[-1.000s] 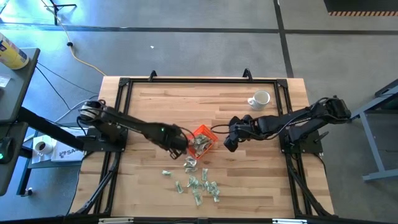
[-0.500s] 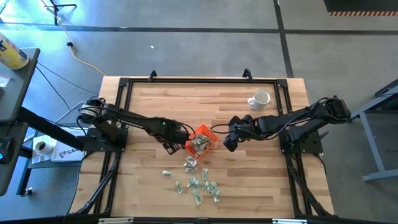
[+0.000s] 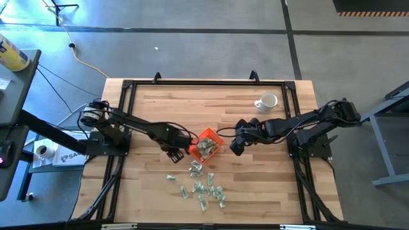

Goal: Pick and place Stevia / Truvia into bins
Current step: Put the stevia packet into the orange bin

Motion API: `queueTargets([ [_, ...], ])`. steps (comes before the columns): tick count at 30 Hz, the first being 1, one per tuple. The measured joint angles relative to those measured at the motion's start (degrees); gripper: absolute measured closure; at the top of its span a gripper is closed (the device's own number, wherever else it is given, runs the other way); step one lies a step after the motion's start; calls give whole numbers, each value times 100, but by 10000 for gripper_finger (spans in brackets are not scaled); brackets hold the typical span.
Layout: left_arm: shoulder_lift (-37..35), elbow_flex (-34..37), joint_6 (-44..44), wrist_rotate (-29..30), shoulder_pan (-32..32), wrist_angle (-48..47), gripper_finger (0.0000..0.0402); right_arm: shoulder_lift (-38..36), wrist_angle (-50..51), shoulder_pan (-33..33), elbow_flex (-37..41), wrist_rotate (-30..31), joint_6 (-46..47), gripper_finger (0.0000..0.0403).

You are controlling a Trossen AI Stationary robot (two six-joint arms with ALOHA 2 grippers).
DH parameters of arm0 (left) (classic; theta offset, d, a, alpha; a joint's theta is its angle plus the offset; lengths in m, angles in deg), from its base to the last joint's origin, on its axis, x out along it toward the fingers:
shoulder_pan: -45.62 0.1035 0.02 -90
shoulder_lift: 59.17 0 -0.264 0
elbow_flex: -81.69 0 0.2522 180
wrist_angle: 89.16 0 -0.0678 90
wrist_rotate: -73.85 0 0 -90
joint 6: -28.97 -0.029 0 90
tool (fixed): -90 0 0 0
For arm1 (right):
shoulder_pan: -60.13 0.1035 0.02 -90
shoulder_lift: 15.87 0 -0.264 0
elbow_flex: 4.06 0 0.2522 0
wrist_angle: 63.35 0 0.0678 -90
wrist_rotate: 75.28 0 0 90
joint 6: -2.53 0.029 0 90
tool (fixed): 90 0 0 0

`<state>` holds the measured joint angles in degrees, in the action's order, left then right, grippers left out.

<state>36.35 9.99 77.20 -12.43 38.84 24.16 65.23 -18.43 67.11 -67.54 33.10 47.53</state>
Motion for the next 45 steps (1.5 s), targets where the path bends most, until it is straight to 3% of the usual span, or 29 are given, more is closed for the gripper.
queueTargets([
  [11, -1, 24, -316, 610, 39, 272, 252, 0, 0, 0, 0, -88, 150, 84],
  [22, -17, 567, -307, 258, 232, 682, 262, 0, 0, 0, 0, -117, 276, 84],
  [26, -15, 571, -315, 264, 229, 724, 303, 0, 0, 0, 0, -100, 278, 84],
  [30, -9, 580, -459, 460, 227, 664, 373, 0, 0, 0, 0, -83, 278, 84],
  [34, -5, 588, -497, 770, 227, 554, 374, 0, 0, 0, 0, -64, 278, 84],
  [45, -278, -657, -583, 1016, 227, 381, 379, 0, 2, 0, 0, 27, 259, 84],
])
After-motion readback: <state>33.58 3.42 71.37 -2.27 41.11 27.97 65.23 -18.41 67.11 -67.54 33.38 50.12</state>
